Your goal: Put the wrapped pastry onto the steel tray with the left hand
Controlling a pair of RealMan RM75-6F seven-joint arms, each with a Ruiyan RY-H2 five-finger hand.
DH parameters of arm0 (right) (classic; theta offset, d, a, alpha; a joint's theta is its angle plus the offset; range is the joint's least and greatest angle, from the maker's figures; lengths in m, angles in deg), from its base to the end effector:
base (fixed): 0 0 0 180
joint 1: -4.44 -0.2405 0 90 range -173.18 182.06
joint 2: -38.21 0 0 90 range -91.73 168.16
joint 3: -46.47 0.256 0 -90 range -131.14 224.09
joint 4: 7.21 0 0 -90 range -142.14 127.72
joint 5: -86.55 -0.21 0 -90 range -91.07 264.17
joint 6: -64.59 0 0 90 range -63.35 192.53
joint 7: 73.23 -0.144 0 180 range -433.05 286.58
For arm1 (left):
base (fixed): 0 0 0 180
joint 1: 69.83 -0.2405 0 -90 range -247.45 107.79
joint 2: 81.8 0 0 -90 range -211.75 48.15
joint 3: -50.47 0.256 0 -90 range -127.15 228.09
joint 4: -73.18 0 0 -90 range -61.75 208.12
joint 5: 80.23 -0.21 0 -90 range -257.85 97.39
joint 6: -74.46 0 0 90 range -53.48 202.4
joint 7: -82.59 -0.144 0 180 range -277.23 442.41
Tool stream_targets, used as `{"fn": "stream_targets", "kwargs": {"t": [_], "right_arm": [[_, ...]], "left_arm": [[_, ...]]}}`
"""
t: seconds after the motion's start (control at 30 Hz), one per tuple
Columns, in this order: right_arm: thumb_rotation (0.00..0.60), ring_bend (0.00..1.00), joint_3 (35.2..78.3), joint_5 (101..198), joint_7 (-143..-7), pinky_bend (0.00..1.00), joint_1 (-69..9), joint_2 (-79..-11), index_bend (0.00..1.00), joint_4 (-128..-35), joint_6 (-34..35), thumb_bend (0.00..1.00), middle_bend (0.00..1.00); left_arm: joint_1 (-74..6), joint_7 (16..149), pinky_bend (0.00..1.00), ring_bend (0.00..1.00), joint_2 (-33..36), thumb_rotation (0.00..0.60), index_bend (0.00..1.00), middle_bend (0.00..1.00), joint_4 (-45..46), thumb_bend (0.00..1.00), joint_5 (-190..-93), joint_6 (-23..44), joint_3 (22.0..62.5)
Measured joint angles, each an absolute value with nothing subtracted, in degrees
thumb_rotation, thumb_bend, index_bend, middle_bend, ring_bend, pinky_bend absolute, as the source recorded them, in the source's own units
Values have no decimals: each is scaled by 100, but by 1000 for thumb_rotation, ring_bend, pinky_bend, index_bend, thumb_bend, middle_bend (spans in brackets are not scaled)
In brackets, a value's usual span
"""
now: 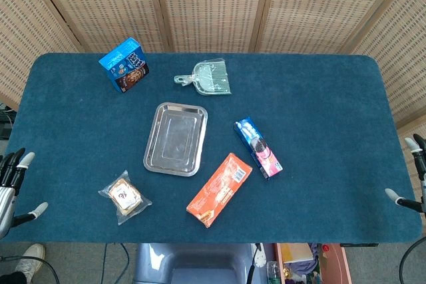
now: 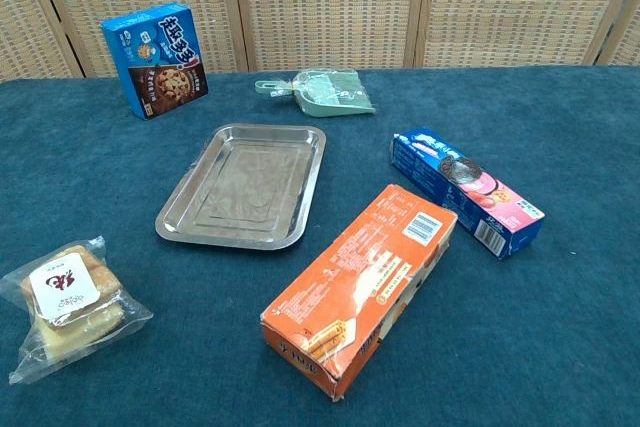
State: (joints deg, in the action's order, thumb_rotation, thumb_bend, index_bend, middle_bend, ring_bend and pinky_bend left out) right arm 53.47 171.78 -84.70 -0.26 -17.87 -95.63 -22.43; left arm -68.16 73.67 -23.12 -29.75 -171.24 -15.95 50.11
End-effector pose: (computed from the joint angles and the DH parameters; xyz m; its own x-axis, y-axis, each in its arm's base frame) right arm -0.3229 -0.1958 0.2291 0.3934 0.1186 0.9117 -0.9179 -0.0050 0.3967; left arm -0.2774 0.1534 0.1753 0.4580 -0.0294 0.8885 0.8875 -0.0426 -0.4588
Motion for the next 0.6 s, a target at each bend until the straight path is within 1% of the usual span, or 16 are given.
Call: {"fn": "stream_targets", "kwargs": {"t": [0.17, 0.27, 0.37, 0.5, 0.53, 0.6], "right_arm": [[600, 0, 5348, 17159, -8469, 0, -32, -1784, 0, -9586, -2220, 0, 0], [600, 0, 5353, 17133, -8480, 0, -31, -1778, 0, -9600, -2210, 0, 0], [600, 0, 5362, 17115, -8530, 0, -27, -1765, 0, -9605, -2207, 0, 0], [600, 0, 5383, 17076, -8581, 0, -23, -1748, 0, -9612, -2207, 0, 0], [600, 0, 5386, 17065, -8583, 0, -24, -1748, 0, -9610, -2201, 0, 0], [600, 0, 5393, 17040, -8588, 0, -31, -1744, 0, -9610, -2170, 0, 0]], "left_arm": [[-6758, 7396, 0, 0, -2312, 600, 0, 0, -2943, 0, -17164, -1460, 5037], [-6663, 7369, 0, 0, -2294, 600, 0, 0, -2888, 0, -17180, -1219, 5078], [-6495, 7272, 0, 0, -2249, 600, 0, 0, -2806, 0, -17124, -769, 5118], [-6085, 7203, 2, 0, -1987, 600, 0, 0, -2456, 0, -16992, 190, 5157], [-5979, 7219, 9, 0, -1897, 600, 0, 0, -2338, 0, -16977, 409, 5168], [-5745, 7331, 58, 0, -1639, 600, 0, 0, -1993, 0, -16993, 837, 5195]]}}
